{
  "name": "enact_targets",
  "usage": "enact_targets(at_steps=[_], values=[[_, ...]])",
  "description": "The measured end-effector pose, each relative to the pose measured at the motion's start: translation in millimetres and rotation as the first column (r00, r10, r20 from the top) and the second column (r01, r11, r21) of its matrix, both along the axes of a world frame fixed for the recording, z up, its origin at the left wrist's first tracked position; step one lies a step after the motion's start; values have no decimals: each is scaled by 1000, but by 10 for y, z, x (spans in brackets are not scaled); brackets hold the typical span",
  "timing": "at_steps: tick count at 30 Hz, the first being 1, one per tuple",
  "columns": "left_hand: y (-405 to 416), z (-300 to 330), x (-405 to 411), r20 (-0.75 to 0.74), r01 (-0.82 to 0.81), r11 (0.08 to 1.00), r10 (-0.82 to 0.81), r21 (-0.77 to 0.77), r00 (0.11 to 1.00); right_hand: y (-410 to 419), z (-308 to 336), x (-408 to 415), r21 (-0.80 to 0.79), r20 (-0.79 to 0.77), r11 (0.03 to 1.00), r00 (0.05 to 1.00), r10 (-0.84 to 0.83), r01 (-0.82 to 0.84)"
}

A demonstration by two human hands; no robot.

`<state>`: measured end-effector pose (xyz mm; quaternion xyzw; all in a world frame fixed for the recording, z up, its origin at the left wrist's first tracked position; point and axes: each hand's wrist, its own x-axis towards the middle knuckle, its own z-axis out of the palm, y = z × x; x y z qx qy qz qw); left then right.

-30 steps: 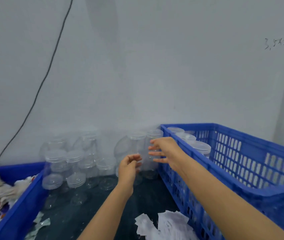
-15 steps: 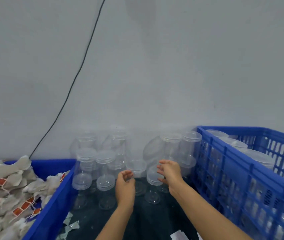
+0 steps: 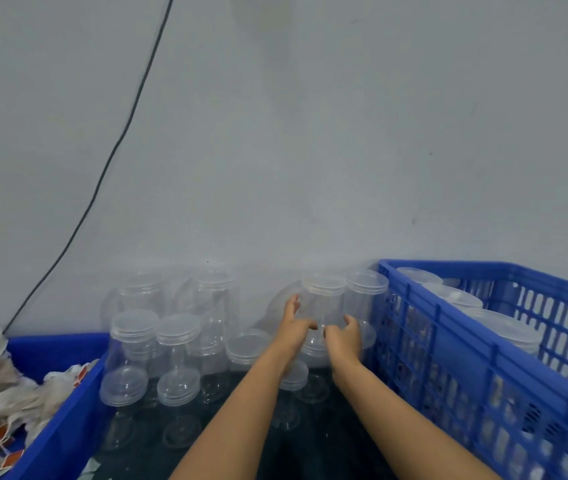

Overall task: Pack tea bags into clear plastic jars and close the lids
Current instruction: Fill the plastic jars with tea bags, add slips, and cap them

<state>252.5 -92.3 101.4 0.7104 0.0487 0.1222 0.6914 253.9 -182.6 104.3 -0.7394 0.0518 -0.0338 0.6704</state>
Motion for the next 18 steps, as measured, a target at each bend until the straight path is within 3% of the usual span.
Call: enact_targets(at_steps=[4,8,13,18], values=[[-68,-29,-4,10,-32,995,34,-99,999,-49,28,-30,-10,3,995,995,104,-104],[-58,-25,-180,64,-91,995,94,-45,994,-36,104,-137,19,22,986,986,164,-164],[86,67,-674,153,-192,978,202,-77,967,5,235,-595,55,201,966,951,235,-251],[217,-21,-1386,178,-261,965,253,23,951,52,122,-1332,102,294,923,898,328,-371]])
